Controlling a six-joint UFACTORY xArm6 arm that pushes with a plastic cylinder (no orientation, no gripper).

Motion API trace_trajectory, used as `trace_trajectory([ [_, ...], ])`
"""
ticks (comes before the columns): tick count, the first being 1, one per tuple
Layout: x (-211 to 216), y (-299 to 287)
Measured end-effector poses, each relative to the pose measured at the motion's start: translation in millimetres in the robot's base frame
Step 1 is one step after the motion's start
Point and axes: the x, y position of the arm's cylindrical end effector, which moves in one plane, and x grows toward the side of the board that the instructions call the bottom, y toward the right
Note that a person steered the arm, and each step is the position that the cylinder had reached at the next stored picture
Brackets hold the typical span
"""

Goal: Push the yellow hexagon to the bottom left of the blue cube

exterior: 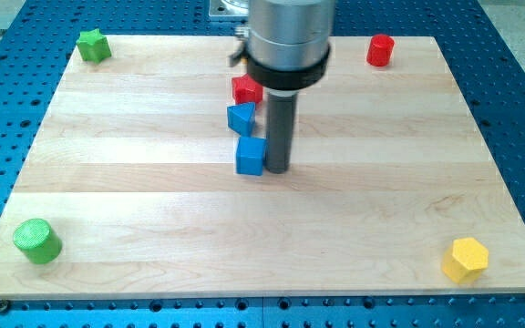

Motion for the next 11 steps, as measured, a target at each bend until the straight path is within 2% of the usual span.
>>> trace_trajectory([
  [1,-3.4,17.4],
  [3,-1.8,298.5],
  [4,12.7,337.5],
  [5,82.3,329.3],
  [6,156.4,262.4],
  [7,149.9,144.9],
  [8,77.8,15.2],
  [9,61.2,21.3],
  [10,83.6,16.1],
  [11,123.7,-33.1],
])
